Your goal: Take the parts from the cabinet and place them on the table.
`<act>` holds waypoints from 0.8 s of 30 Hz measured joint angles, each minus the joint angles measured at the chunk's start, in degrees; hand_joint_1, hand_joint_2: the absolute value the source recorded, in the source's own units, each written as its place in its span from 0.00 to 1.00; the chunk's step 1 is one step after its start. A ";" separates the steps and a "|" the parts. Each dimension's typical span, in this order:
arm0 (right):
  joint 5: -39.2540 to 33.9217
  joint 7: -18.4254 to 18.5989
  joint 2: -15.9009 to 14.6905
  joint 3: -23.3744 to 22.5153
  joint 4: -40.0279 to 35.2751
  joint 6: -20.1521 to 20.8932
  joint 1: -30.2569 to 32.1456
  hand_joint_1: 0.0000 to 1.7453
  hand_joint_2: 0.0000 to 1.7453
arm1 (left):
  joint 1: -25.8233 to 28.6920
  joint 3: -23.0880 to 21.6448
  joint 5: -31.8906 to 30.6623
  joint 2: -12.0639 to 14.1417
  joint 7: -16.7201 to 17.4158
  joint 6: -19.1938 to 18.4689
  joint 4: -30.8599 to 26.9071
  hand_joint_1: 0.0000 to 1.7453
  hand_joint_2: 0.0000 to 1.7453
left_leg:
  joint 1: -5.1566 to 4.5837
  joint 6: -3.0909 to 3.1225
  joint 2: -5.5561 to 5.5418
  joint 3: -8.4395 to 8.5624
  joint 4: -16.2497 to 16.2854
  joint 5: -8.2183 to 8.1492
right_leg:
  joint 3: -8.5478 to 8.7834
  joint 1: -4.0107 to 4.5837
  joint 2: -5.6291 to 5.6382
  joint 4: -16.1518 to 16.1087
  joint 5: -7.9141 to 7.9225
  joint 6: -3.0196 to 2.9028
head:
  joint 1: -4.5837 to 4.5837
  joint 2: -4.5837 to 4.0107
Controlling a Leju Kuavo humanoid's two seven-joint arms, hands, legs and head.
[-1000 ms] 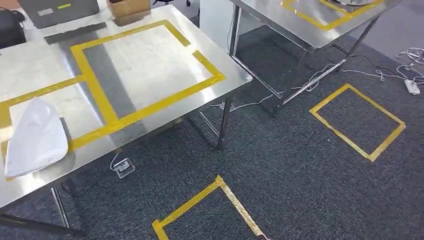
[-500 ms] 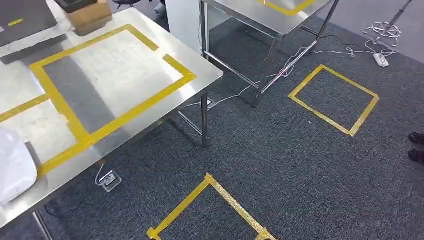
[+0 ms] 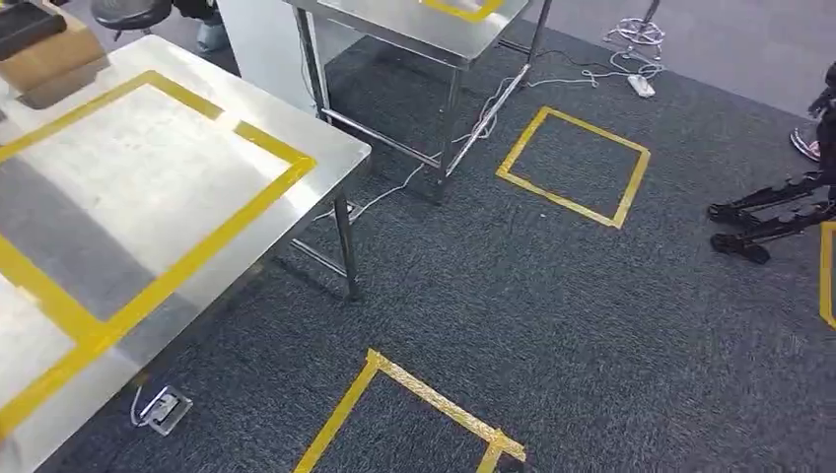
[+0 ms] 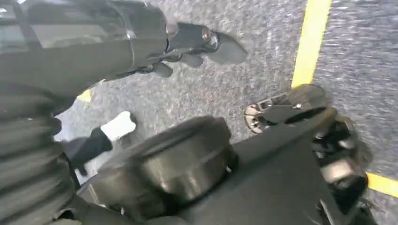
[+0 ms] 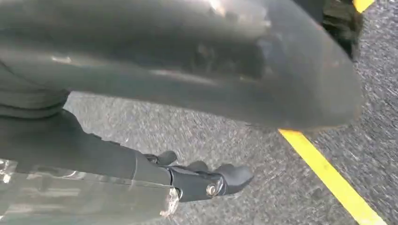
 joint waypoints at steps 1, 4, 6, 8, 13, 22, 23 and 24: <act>-0.02 0.00 0.04 0.00 0.00 -0.02 -0.25 0.00 0.00 | 0.13 -0.04 0.04 0.02 0.00 0.00 0.02 0.00 1.00 | -0.25 0.32 1.17 0.11 0.00 -0.20 | -2.18 -0.07 -1.38 4.06 -1.90 0.19 | 0.70 0.00; -0.02 0.00 0.04 0.00 -0.04 -0.02 -0.28 0.00 0.00 | 0.21 -0.11 0.13 0.22 0.00 0.00 0.04 0.00 1.00 | -0.76 0.66 4.30 0.36 0.02 -0.74 | -8.13 -0.06 -2.34 14.68 -5.13 0.13 | 1.16 0.00; -0.02 0.00 0.04 0.00 -0.02 -0.02 0.19 0.00 0.00 | 0.16 -0.50 0.20 0.28 0.00 0.02 0.07 0.00 1.00 | -1.16 0.71 5.72 0.93 0.01 -1.25 | -6.28 0.14 -2.38 10.61 -1.07 -0.74 | 1.40 0.00; -0.02 0.04 0.02 0.00 0.02 -0.02 0.31 0.00 0.00 | -0.07 -0.90 0.24 0.28 0.00 0.00 0.07 0.00 1.00 | -1.23 0.65 6.73 1.57 -0.10 -1.66 | -1.48 1.13 -3.77 0.44 4.21 -2.36 | 1.31 0.00; -0.09 0.24 -0.26 0.02 0.02 0.15 0.35 0.00 0.00 | -0.27 -1.16 0.61 0.02 0.07 0.00 0.04 0.00 1.00 | -1.36 -0.35 8.81 2.50 -1.40 -1.72 | 0.45 2.34 -4.88 -3.69 2.87 -3.83 | 1.57 0.00; -0.20 0.31 0.09 0.09 0.02 0.22 0.21 0.00 0.00 | -0.36 -1.95 1.09 0.44 0.04 0.09 0.00 0.00 1.00 | -0.85 -1.69 1.15 -3.83 6.65 -0.52 | 3.29 0.86 1.08 -5.45 2.82 -3.33 | 0.11 0.00; -0.24 0.31 0.13 0.09 0.00 0.22 0.23 0.00 0.00 | -0.32 -1.99 1.11 0.46 0.04 0.07 0.00 0.00 1.00 | -0.46 -2.04 -0.43 -1.91 1.79 2.35 | 3.32 0.63 1.82 -4.80 2.33 -2.89 | 0.00 0.00; -0.26 0.33 0.11 0.09 0.02 0.22 0.31 0.00 0.00 | -0.26 -2.01 1.14 0.44 0.06 0.07 0.02 0.00 1.00 | -0.11 -2.33 -4.38 -1.36 1.19 0.92 | 2.89 0.48 2.46 -4.43 1.92 -2.40 | -0.24 0.00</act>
